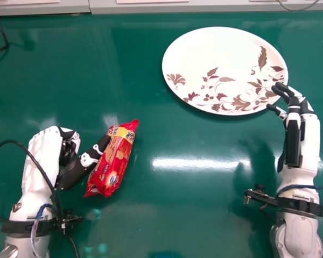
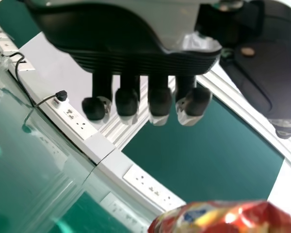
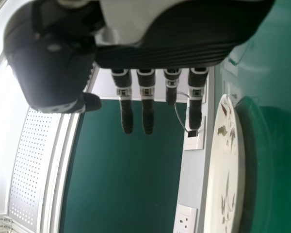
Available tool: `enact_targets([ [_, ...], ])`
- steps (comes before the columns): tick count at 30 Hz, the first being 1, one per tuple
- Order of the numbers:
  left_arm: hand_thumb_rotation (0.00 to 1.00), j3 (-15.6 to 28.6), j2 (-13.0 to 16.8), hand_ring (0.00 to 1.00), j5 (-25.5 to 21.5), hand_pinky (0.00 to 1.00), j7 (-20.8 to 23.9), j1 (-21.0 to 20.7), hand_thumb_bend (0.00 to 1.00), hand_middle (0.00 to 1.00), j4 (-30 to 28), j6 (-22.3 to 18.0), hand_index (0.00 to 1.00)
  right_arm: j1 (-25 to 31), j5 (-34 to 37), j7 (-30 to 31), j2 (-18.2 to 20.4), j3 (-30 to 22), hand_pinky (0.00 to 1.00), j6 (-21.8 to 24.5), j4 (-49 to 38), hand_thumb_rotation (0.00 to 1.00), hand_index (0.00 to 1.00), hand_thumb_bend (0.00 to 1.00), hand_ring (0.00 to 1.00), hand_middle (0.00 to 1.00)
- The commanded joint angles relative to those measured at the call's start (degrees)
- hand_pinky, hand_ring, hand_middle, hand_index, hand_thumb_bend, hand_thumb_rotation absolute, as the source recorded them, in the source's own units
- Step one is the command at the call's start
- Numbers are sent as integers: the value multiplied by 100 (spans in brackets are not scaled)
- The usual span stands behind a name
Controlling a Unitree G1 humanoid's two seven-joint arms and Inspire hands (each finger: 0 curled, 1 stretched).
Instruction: Pick up biscuit and place it in the plate
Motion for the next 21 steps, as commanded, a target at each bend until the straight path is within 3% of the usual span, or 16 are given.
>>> enact_targets([
  [1,82,-297,106,0,208,0,-664,711,100,0,84,321,0,125,7,23,2,2,73,-73,2,12,79,29,78,80],
  [6,80,-185,296,0,279,0,-1351,730,100,0,-367,813,0,177,-45,7,16,32,73,-5,-49,15,80,28,79,80],
  [12,81,12,406,0,307,0,-1698,751,100,0,-701,1020,0,161,-63,-9,49,62,73,-36,11,12,80,28,79,81],
  [17,86,172,393,0,182,0,-1707,759,100,0,-841,945,0,139,-79,-13,45,73,73,-74,80,10,80,27,78,80],
  [21,91,306,344,0,-115,0,-1521,851,100,0,-815,597,0,117,-81,-11,36,77,74,-100,123,10,80,27,79,81],
])
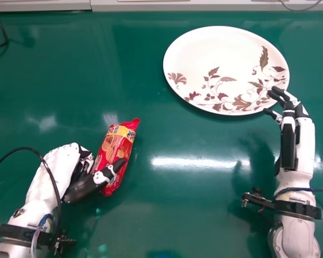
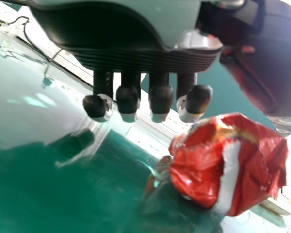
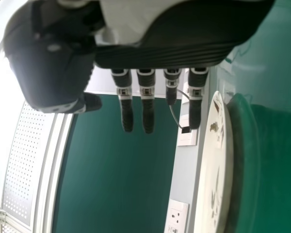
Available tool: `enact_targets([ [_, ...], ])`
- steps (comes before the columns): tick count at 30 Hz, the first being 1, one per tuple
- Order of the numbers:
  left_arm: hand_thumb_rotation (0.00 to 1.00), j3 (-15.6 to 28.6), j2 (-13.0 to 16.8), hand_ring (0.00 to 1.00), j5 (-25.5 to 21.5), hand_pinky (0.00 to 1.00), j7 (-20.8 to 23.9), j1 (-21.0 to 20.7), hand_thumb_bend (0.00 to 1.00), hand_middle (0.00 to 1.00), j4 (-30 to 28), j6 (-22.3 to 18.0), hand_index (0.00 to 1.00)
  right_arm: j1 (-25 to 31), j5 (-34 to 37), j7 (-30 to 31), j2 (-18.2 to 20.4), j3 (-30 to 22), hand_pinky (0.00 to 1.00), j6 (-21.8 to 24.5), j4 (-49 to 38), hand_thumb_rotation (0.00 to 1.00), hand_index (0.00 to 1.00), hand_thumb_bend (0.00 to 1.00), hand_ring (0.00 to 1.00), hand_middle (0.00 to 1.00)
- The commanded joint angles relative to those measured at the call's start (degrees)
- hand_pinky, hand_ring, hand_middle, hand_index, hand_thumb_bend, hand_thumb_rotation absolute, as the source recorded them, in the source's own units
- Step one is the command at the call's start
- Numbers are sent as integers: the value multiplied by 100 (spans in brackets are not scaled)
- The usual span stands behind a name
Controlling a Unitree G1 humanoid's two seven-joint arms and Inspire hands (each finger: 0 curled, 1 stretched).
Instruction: Pick up biscuit and place it in the plate
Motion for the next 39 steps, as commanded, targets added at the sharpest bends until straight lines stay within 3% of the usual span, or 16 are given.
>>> enact_targets([
  [1,94,143,36,0,-170,0,105,230,100,0,210,-183,0,26,29,-5,15,4,74,-87,56,10,80,27,79,81],
  [11,100,432,-190,0,-923,0,1058,-142,100,0,1078,-1427,0,-8,50,-3,2,-25,75,-8,26,13,81,27,79,81],
  [15,96,486,-245,0,-1386,0,1318,-293,100,0,1448,-2220,0,18,46,4,2,-29,75,50,-42,13,81,27,80,82],
  [19,95,621,-654,0,-1228,0,2117,-499,100,0,1849,-2982,0,29,100,23,1,-43,75,68,-53,11,81,28,80,81],
  [20,95,649,-773,0,-1215,0,2336,-582,90,0,1985,-3189,0,27,111,29,-5,-46,75,47,-42,11,81,28,80,81],
  [22,95,674,-976,0,-1364,0,2635,-799,40,2,2299,-3585,0,30,99,26,-13,-49,75,35,-35,9,81,28,80,81],
  [23,53,662,-1065,2,-1531,0,2698,-903,44,5,2428,-3727,23,32,79,19,-17,-50,75,36,-34,9,81,28,80,81],
  [25,14,687,-1217,0,-1634,0,2849,-1065,49,33,2611,-3957,44,37,66,15,-15,-52,75,67,-47,11,81,28,79,81],
  [27,4,752,-1372,0,-1495,0,3027,-1156,50,40,2641,-3989,48,36,65,11,-16,-57,75,80,-45,11,81,28,80,81],
  [31,0,847,-1585,0,-1200,0,3358,-1323,50,44,2718,-4160,49,28,90,22,-15,-61,75,72,-38,11,81,28,80,82],
  [33,7,903,-1643,0,-997,0,3521,-1400,48,9,2759,-4171,48,20,80,13,-14,-66,75,63,-32,10,81,28,80,81],
  [34,7,913,-1672,0,-950,0,3565,-1405,48,6,2754,-4168,48,16,76,8,-14,-69,75,54,-26,10,81,28,79,81],
  [35,61,916,-1687,0,-912,0,3606,-1415,33,2,2757,-4179,19,12,51,-1,-22,-73,75,39,-18,9,81,28,79,81],
  [36,80,928,-1689,0,-844,0,3659,-1431,27,1,2760,-4197,10,8,46,-3,-24,-77,75,37,-13,9,81,28,79,81],
  [37,92,942,-1690,0,-779,0,3714,-1442,23,0,2760,-4215,4,5,45,-4,-25,-80,75,39,-11,8,81,28,79,81],
  [39,98,943,-1698,0,-733,0,3736,-1425,23,0,2706,-4166,1,4,71,-5,-10,-86,75,61,-17,9,81,29,79,81],
])
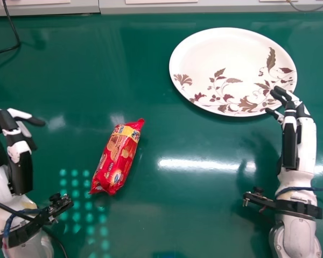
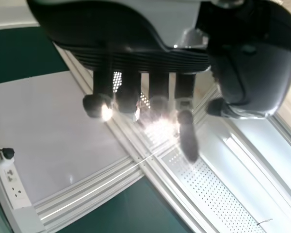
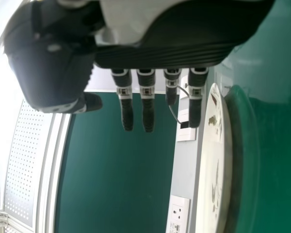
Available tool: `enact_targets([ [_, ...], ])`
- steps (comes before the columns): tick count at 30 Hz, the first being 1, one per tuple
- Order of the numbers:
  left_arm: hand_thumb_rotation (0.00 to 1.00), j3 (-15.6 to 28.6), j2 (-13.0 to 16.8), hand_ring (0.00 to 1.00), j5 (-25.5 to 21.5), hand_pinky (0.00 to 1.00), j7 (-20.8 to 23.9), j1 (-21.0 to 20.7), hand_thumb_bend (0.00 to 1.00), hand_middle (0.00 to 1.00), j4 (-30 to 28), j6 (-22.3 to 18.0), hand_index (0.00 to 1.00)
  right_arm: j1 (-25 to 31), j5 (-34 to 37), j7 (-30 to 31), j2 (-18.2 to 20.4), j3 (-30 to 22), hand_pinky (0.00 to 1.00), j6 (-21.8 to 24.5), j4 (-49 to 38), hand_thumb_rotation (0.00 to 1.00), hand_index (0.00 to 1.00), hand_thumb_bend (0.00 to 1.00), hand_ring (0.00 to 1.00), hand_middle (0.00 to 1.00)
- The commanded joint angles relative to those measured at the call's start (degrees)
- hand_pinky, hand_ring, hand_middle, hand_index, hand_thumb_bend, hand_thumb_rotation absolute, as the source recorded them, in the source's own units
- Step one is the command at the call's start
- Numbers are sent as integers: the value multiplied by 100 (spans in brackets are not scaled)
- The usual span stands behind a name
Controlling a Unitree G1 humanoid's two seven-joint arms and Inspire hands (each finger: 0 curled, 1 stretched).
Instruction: Pick up biscuit and place it in the plate
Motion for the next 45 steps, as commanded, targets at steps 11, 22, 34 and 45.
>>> enact_targets([
  [11,63,-670,875,0,-1061,0,-1338,60,73,4,733,-191,24,-27,90,13,-14,-86,75,3,25,11,80,30,79,81],
  [22,77,-701,1262,0,-319,0,-2965,814,100,0,-849,1736,0,-40,42,11,-49,-133,75,12,14,17,81,30,80,81],
  [34,83,-722,1378,0,-123,0,-3162,763,100,0,-969,1936,0,-59,107,46,-74,-163,73,-19,29,13,80,31,79,81],
  [45,85,-645,1346,0,-202,0,-3189,791,100,0,-1088,2053,0,-80,131,60,-88,-170,74,-29,50,14,80,30,79,81],
])
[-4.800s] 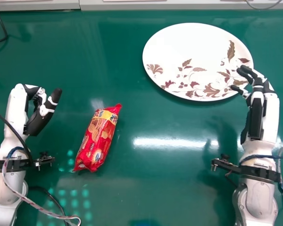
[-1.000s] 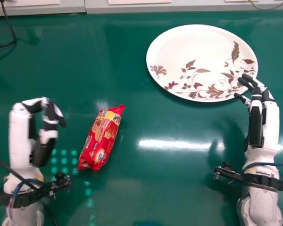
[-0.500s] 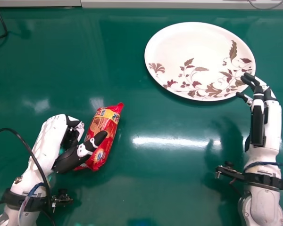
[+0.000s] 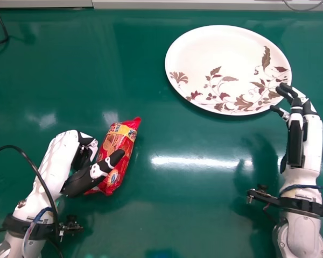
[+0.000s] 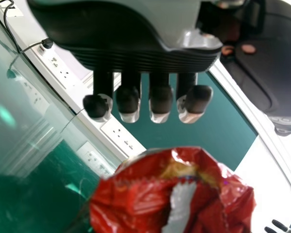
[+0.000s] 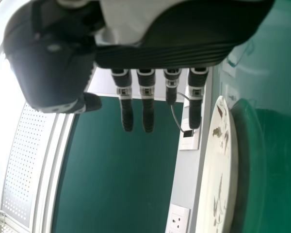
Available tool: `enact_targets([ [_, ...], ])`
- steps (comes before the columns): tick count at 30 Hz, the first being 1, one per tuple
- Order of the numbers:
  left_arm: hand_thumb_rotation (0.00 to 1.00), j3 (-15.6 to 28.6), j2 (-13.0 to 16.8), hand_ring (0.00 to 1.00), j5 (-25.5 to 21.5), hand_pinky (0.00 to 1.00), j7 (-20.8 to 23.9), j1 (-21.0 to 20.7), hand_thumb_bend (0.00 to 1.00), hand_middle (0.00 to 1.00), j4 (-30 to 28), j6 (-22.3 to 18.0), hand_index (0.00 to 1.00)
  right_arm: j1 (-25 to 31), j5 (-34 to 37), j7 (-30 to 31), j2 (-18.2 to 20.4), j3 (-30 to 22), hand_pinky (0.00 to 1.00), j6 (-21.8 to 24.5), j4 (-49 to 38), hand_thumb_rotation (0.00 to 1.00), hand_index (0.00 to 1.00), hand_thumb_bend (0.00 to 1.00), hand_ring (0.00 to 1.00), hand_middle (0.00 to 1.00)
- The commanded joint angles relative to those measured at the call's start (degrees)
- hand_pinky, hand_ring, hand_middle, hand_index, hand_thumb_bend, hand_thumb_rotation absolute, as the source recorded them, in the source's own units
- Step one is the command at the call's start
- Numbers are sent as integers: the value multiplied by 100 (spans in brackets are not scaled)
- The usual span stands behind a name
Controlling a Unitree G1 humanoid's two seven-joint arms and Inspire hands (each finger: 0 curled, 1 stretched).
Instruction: Pick up biscuit and place it in the plate
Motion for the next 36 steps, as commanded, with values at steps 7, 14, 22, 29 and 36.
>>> enact_targets([
  [7,93,315,-57,0,-191,0,559,-85,100,0,366,-477,0,45,11,26,-5,-7,75,24,28,16,81,30,80,81],
  [14,96,459,-104,0,-553,0,1043,-656,100,0,1270,-1475,0,49,-35,26,-33,-30,74,-16,51,16,80,30,79,81],
  [22,95,440,-325,0,-532,0,1430,-1069,100,0,1608,-1535,0,87,5,30,-7,-38,74,-27,23,15,80,31,79,81],
  [29,94,362,-481,0,-877,0,1391,-1261,100,0,1770,-1632,0,109,26,26,-4,-66,74,-16,19,16,80,31,79,80],
  [36,44,634,-1823,0,-782,0,2890,-1886,32,0,2156,-1800,17,81,7,56,-22,-54,74,74,-20,16,80,31,79,81],
])
